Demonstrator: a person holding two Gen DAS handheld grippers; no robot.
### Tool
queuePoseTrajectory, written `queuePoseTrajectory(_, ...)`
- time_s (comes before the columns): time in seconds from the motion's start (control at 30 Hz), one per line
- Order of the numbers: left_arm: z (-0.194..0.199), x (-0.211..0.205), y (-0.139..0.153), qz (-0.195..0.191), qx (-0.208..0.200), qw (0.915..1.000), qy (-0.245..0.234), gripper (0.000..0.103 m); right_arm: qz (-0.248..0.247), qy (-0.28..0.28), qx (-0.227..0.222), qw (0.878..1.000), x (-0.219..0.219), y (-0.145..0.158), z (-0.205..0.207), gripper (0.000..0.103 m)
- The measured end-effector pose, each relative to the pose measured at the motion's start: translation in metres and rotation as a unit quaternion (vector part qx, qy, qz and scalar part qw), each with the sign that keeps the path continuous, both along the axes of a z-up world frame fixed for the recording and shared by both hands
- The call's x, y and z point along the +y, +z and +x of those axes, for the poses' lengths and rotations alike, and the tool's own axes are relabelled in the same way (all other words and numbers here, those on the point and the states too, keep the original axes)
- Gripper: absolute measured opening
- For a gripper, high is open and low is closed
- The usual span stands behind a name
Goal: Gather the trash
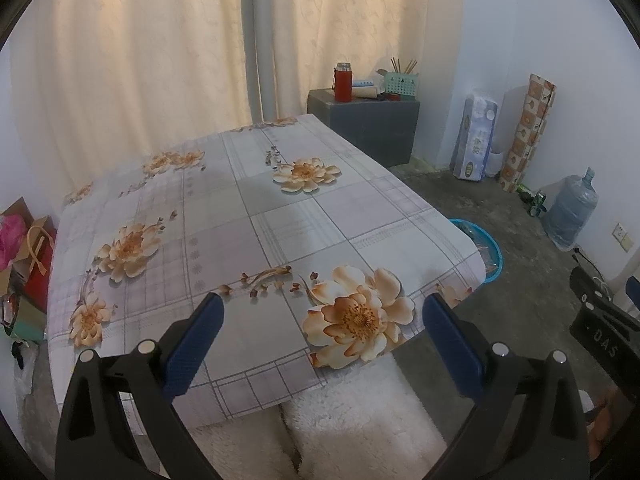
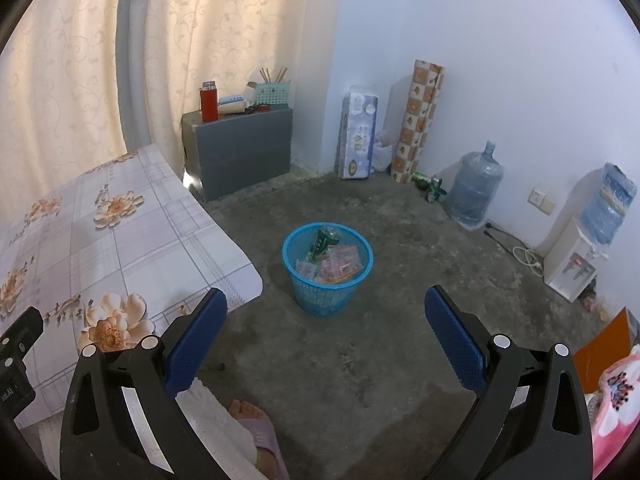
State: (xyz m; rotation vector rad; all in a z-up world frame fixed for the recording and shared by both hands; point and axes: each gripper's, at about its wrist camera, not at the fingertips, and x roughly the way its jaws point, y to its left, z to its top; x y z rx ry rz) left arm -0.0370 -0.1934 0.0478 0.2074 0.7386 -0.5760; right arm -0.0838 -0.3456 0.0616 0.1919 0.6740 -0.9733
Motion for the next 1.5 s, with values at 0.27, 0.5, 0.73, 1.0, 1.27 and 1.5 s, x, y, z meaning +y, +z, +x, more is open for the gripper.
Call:
queuePoseTrajectory(0.27,0.0018,0.0017,0.0022,0.005,-0.014,0.9999,0.008,0.098,0.000,0.001,0.000,1.000,-0.0001,0.0004,-0.0001,0.095)
queuePoseTrajectory(0.5,0.0021,0.0014,0.0023,0.004,-0.009,0.9999,0.006,0.098,0.003,0.002,0.000,1.000,-0.0013,-0.0015,-0.0012,0.095)
queuePoseTrajectory(0.73,0.0029,0.0010,0.0019,0.002,-0.002,1.0000,0.006,0.098,0.004,0.002,0.001,1.000,-0.0026,-0.0024,-0.0029,0.095)
queuePoseTrajectory(1.0,0.0031,0.0010,0.0011,0.002,-0.001,1.0000,0.005,0.098,0.004,0.002,0.001,1.000,-0.0028,-0.0019,-0.0032,0.095)
queuePoseTrajectory(1.27,0.0017,-0.0010,0.0009,0.001,0.003,1.0000,0.004,0.098,0.006,0.001,-0.008,1.000,-0.0054,-0.0015,-0.0044,0.095)
queuePoseTrajectory(1.5,0.0007,-0.0020,0.0003,0.000,0.005,1.0000,0.005,0.098,0.006,0.001,-0.008,1.000,-0.0065,-0.0019,-0.0066,0.095)
